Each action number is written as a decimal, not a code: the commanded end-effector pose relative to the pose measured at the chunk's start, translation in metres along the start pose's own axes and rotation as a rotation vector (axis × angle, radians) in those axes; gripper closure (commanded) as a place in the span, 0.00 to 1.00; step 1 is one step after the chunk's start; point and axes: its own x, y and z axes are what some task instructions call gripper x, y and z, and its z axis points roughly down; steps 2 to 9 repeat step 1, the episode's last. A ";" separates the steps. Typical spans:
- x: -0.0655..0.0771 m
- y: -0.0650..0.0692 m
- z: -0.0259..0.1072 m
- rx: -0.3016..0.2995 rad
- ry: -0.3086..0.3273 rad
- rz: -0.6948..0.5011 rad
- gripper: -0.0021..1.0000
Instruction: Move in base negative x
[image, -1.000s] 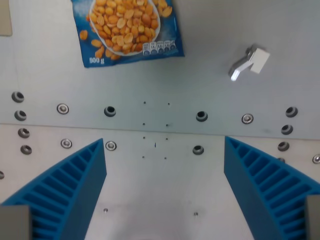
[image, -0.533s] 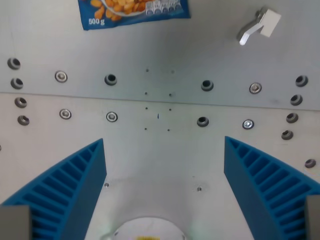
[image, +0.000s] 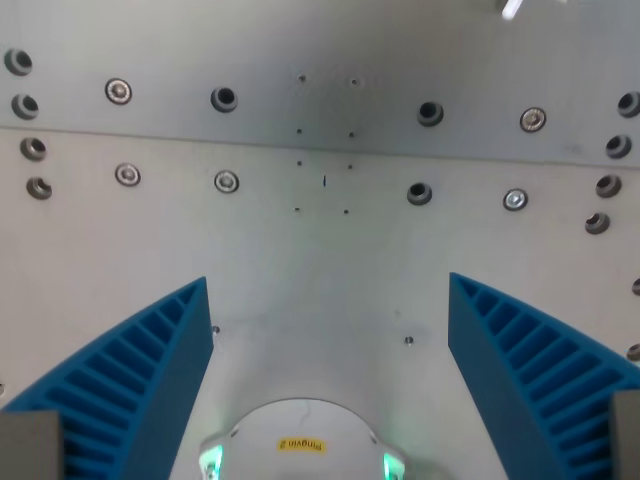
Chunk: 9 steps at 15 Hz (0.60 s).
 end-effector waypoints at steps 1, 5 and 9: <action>-0.026 -0.008 0.001 -0.014 0.102 0.011 0.00; -0.026 -0.008 0.001 -0.014 0.102 0.011 0.00; -0.026 -0.008 0.001 -0.014 0.102 0.011 0.00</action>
